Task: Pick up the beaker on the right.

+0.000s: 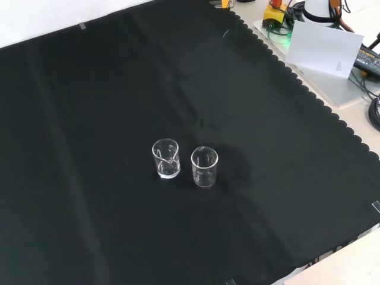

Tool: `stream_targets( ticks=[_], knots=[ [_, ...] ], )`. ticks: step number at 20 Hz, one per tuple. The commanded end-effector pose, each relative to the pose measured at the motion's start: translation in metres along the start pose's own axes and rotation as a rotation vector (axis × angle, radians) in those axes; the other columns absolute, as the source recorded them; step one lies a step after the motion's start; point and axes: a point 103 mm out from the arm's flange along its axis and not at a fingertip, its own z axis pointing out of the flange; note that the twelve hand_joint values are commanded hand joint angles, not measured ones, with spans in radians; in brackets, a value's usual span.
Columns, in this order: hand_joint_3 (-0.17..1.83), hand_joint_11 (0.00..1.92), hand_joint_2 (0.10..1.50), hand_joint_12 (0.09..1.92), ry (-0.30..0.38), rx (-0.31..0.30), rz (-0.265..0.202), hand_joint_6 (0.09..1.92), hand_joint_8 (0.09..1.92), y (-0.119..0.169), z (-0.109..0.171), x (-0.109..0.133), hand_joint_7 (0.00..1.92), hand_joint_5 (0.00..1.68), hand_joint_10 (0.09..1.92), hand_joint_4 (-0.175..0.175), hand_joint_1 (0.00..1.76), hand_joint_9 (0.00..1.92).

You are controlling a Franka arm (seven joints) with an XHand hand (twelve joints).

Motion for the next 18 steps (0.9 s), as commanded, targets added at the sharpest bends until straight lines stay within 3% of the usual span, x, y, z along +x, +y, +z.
stream_targets(
  ticks=[1,2,4,12,18],
  knots=[
    [0.55,0.27,1.13,1.03,0.006,-0.012,0.004,0.41,0.56,-0.020,-0.020,-0.015,0.25,0.28,0.56,-0.022,0.29,0.38],
    [0.44,0.13,1.22,1.04,0.015,-0.011,0.007,0.25,0.49,-0.020,-0.021,-0.021,0.14,0.22,0.56,-0.019,0.18,0.25],
    [0.32,0.03,1.31,1.05,0.017,-0.010,0.009,0.09,0.43,-0.018,-0.021,-0.026,0.06,0.20,0.58,-0.016,0.10,0.14],
    [0.26,0.00,1.34,1.05,0.006,0.008,0.012,0.09,0.41,-0.007,-0.008,-0.017,0.04,0.20,0.60,-0.015,0.08,0.11],
    [0.22,0.00,1.28,1.05,0.015,0.023,0.018,0.09,0.42,0.006,0.009,-0.004,0.05,0.18,0.62,-0.014,0.16,0.11]
  ],
)
